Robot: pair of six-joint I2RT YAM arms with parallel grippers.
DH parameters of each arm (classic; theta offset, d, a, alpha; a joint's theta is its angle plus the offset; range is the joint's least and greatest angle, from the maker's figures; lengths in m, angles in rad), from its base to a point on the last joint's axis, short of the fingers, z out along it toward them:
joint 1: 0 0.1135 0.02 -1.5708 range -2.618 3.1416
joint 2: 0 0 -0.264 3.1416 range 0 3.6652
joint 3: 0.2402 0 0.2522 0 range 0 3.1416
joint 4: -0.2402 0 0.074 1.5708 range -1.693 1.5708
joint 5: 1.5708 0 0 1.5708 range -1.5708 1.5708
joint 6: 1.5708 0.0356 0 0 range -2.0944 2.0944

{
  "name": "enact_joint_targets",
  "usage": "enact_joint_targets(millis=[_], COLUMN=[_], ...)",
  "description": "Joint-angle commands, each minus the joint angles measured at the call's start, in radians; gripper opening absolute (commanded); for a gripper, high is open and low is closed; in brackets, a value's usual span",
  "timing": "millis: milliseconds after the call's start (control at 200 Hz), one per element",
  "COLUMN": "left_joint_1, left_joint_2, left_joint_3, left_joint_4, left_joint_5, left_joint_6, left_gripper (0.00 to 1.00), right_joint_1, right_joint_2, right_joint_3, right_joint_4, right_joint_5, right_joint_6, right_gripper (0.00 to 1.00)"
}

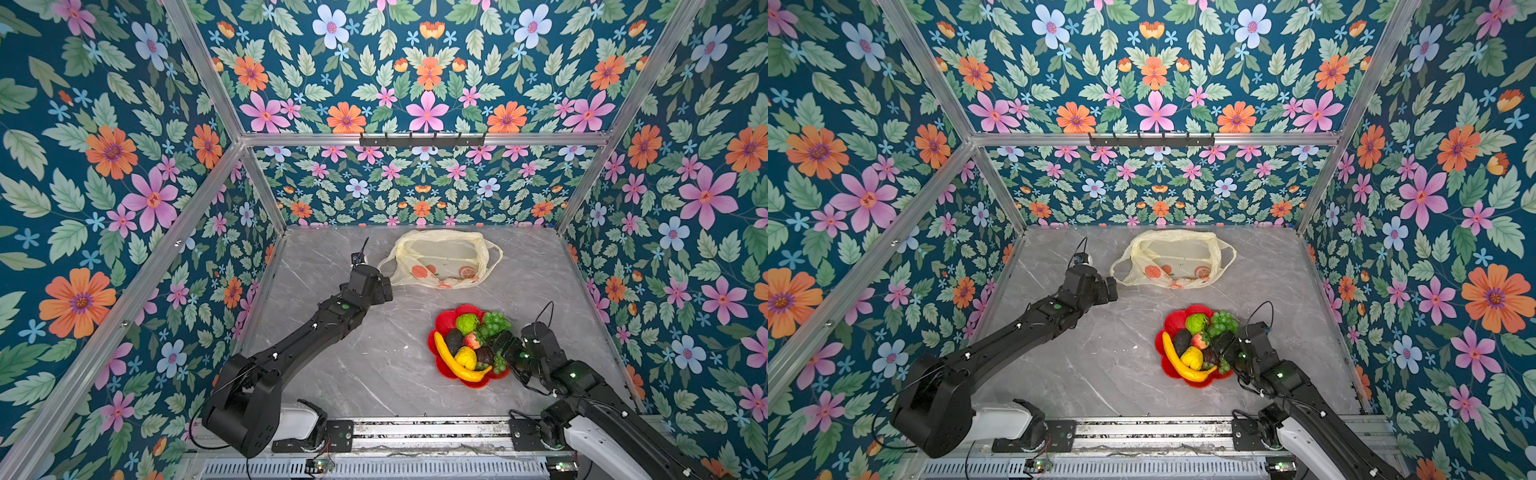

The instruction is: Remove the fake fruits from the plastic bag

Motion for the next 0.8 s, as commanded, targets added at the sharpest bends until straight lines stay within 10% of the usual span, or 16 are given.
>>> enact_joint_targets(millis=[0,795], left_joint_1=[0.001,0.035], left_joint_2=[-0.027,-0.164], left_joint_3=[-0.027,-0.185], left_joint_4=[0.029,-0.015], left_joint_5=[-0.043,-0.158], left_joint_6=[-0.001,0.012], left_gripper=[1.0,1.0], right_joint_1=[0.017,0.09], right_joint_2=[0.08,0.669], right_joint_3=[0.017,0.303], right_joint_4=[0.151,0.453], right_joint_5=[0.035,0.015], right_joint_6=[0.009,-0.08], right_gripper=[0.99,0.99])
